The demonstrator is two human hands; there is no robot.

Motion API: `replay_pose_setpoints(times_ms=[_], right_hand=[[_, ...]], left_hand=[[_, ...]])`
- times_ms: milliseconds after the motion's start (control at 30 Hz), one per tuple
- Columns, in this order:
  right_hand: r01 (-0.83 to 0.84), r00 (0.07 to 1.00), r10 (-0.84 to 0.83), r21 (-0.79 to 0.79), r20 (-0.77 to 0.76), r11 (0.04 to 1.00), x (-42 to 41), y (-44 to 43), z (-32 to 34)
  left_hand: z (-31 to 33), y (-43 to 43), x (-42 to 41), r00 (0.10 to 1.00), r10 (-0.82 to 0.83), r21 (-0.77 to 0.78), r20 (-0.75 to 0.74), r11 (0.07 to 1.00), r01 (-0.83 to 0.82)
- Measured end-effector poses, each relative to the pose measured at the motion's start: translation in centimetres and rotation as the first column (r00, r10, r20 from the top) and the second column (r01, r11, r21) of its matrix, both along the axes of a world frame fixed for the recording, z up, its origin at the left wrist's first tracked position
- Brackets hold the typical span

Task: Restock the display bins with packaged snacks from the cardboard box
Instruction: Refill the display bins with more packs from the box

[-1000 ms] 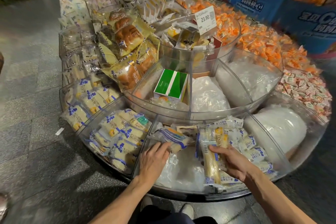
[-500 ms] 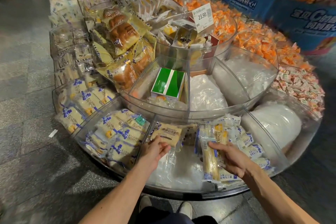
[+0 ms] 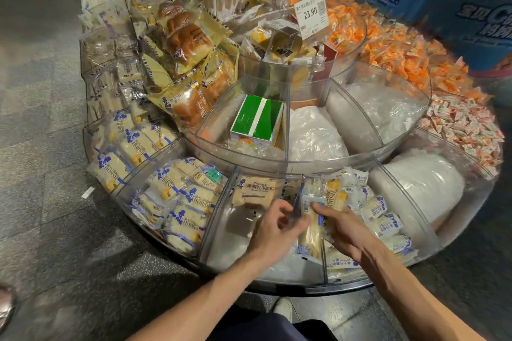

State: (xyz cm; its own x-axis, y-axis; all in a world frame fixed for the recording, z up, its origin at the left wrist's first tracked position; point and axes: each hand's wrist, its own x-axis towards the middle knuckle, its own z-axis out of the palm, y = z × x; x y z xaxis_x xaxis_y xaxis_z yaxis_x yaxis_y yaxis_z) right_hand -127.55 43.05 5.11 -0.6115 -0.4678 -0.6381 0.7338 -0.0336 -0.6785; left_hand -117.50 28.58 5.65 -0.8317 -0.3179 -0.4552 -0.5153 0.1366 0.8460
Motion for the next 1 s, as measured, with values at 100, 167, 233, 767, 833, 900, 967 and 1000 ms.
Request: replay_pose_setpoints(times_ms=[100, 167, 233, 767, 833, 900, 967, 1000], right_hand=[[0.087, 0.996, -0.088, -0.044, -0.011, 0.995, 0.5, -0.7, 0.6], [0.136, 0.990, -0.138, -0.048, -0.042, 0.990, 0.5, -0.5, 0.4], [0.169, 0.984, -0.171, -0.040, -0.057, 0.985, 0.5, 0.2, 0.5], [0.382, 0.912, -0.387, -0.059, -0.135, 0.922, -0.7, 13.3, 0.2], [0.411, 0.902, -0.415, -0.061, -0.117, 0.910, -0.4, 14.5, -0.1], [0.431, 0.897, -0.435, -0.059, -0.077, 0.900, -0.3, 15.5, -0.5], [0.435, 0.897, -0.437, -0.047, -0.069, 0.899, -0.5, 16.0, -0.6], [0.437, 0.895, -0.439, -0.046, -0.074, 0.898, -0.6, 16.1, -0.7]], left_hand=[[0.7, 2.6, 0.0, 0.971, -0.240, -0.161, 0.002, 0.958, 0.237], [0.4, 3.4, -0.4, 0.965, -0.260, -0.210, 0.017, 0.943, 0.258], [-0.3, 4.0, -0.8, 0.961, -0.277, -0.248, -0.005, 0.931, 0.267], [-0.8, 5.5, -9.3, 0.928, -0.364, -0.211, 0.080, 0.904, 0.372], [-1.1, 5.9, -10.2, 0.917, -0.386, -0.391, 0.105, 0.832, 0.395], [-1.4, 6.6, -11.1, 0.919, -0.385, -0.470, 0.083, 0.798, 0.377], [-1.9, 7.1, -11.9, 0.910, -0.399, -0.544, 0.112, 0.742, 0.392], [-2.6, 7.0, -12.3, 0.895, -0.417, -0.598, 0.158, 0.681, 0.423]])
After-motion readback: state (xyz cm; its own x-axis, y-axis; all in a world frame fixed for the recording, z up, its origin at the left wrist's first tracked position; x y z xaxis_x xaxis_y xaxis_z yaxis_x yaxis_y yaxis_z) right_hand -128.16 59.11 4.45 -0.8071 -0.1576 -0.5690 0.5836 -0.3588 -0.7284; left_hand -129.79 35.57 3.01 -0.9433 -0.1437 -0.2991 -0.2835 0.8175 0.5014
